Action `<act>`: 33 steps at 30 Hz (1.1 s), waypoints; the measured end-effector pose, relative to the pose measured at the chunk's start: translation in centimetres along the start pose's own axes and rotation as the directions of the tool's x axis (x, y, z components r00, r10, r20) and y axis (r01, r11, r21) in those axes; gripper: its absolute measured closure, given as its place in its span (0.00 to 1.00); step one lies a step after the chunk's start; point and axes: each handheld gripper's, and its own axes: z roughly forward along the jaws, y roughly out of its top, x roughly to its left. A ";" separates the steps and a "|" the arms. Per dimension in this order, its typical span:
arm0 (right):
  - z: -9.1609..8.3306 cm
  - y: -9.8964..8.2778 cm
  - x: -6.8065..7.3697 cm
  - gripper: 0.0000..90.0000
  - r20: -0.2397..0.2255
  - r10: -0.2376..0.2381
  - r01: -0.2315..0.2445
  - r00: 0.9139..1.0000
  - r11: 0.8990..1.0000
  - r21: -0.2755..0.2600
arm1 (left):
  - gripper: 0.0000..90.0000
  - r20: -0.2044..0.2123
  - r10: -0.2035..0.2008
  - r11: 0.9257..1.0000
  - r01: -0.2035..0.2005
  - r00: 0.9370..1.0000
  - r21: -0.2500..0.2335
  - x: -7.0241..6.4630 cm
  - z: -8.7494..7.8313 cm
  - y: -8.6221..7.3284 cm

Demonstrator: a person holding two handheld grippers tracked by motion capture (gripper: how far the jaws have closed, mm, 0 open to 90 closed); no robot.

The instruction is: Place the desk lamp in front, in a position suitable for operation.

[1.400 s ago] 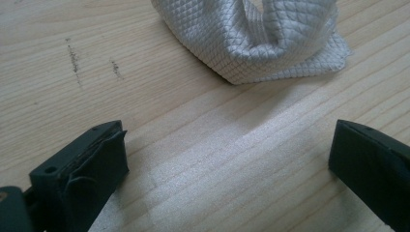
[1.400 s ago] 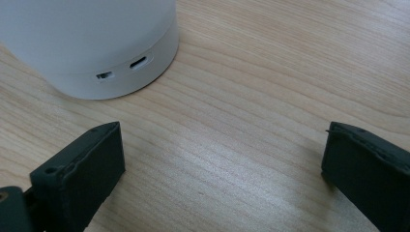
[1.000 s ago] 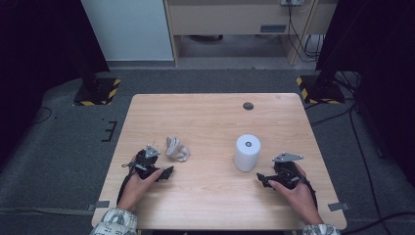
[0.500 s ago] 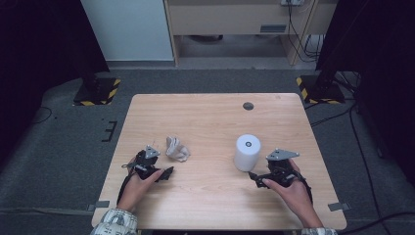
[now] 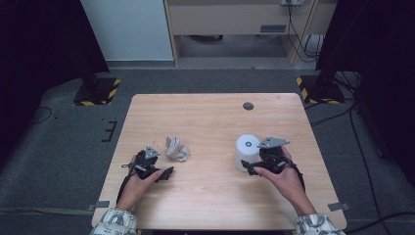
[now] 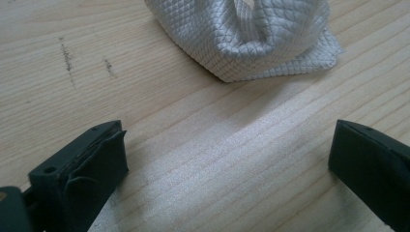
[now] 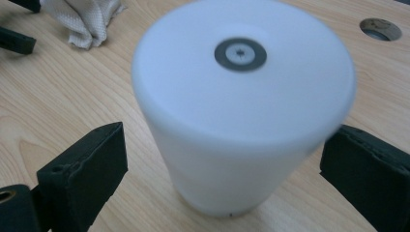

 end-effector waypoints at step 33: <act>1.5 2.1 1.4 0.10 -0.044 -0.042 0.041 0.998 0.999 -0.002 | 0.00 0.000 0.002 1.000 -0.002 1.000 0.001 0.0 0.0 0.0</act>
